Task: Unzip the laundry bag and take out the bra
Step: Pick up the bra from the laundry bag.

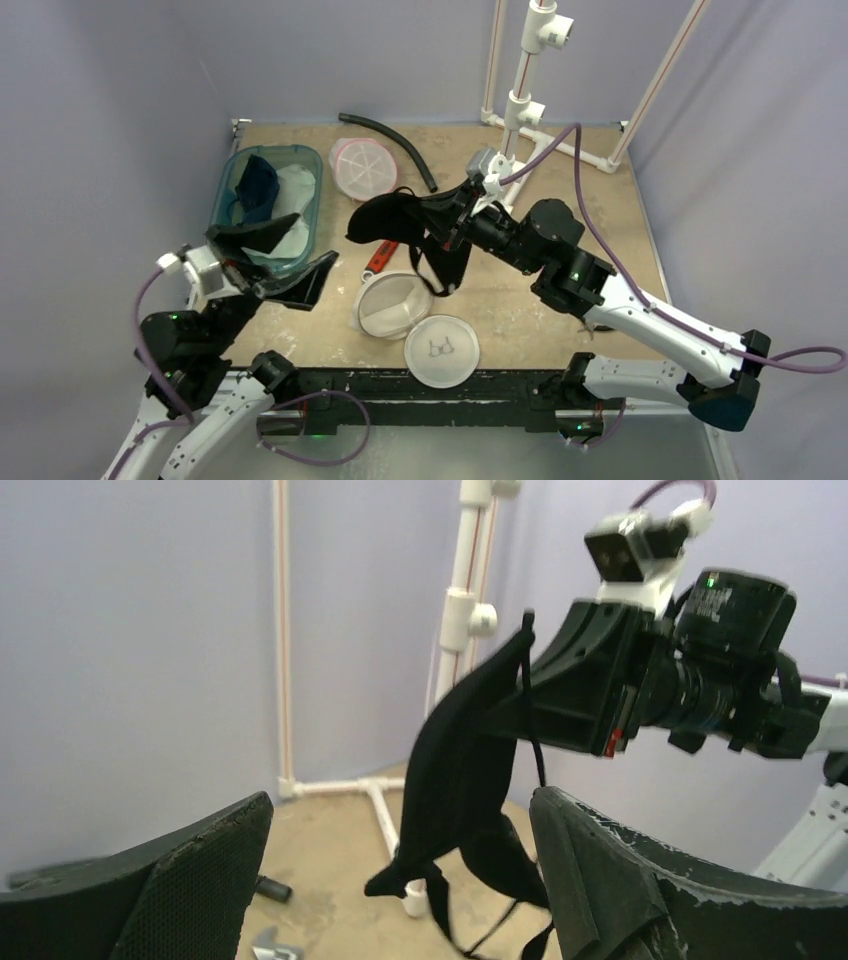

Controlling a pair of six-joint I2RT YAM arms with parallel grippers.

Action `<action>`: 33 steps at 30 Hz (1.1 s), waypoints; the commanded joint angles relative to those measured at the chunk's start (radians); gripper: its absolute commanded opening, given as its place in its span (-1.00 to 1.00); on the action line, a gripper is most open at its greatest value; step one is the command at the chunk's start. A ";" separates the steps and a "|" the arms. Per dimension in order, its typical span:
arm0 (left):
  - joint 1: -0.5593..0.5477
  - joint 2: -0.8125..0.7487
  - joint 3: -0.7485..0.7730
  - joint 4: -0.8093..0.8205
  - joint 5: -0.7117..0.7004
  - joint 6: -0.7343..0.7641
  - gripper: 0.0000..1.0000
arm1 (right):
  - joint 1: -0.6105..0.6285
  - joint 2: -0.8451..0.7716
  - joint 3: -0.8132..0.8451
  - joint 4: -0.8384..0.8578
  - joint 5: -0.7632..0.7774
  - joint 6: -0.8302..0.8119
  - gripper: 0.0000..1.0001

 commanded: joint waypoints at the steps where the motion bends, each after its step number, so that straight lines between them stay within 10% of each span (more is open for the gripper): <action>1: -0.003 0.078 -0.085 0.126 0.085 -0.166 0.98 | -0.002 -0.014 0.072 -0.016 0.020 0.003 -1.00; 15: -0.003 0.168 -0.324 0.680 0.330 -0.302 0.99 | -0.001 -0.045 0.142 -0.044 -0.133 0.113 -1.00; 33: -0.004 0.505 -0.390 1.165 0.334 -0.583 0.99 | 0.002 -0.013 0.172 -0.056 0.151 0.161 -1.00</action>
